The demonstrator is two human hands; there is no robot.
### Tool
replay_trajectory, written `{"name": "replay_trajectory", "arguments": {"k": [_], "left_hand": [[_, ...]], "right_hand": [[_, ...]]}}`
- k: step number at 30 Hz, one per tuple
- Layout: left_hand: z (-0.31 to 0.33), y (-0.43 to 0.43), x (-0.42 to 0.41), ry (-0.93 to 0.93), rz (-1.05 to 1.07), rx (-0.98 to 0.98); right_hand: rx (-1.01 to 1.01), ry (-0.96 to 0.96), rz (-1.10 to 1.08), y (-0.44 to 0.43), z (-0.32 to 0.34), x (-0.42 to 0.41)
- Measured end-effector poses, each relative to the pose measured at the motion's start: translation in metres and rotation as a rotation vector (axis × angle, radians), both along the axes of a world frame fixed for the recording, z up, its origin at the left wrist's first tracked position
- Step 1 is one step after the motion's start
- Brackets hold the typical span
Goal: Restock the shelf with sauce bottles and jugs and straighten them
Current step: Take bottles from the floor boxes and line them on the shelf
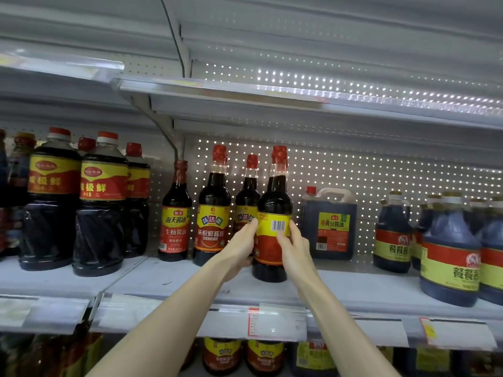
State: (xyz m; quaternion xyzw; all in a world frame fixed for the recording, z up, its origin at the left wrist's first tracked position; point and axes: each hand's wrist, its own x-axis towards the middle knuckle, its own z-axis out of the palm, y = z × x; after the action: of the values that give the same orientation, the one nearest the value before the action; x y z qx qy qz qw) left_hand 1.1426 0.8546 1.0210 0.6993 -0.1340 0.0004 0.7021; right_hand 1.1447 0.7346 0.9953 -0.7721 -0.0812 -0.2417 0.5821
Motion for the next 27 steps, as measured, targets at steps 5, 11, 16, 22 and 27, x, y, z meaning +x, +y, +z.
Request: {"name": "replay_trajectory", "arguments": {"k": [5,11,16,22,27], "left_hand": [[-0.004,0.008,-0.002,-0.059,0.015,-0.006],[-0.010,0.021,-0.006,-0.134,0.051,0.057],[-0.003,0.028,-0.006,-0.131,0.105,0.075],[-0.003,0.019,-0.009,-0.025,0.024,-0.029],[-0.009,0.027,-0.011,-0.040,0.013,-0.050]], "right_hand": [[-0.037,0.045,0.032,0.000,0.003,0.002],[0.061,0.098,0.157,0.005,0.010,0.004],[0.037,0.169,0.211,0.005,0.020,-0.005],[0.013,0.105,0.163,0.013,0.012,-0.017],[0.110,0.178,0.243,0.015,0.018,-0.018]]}}
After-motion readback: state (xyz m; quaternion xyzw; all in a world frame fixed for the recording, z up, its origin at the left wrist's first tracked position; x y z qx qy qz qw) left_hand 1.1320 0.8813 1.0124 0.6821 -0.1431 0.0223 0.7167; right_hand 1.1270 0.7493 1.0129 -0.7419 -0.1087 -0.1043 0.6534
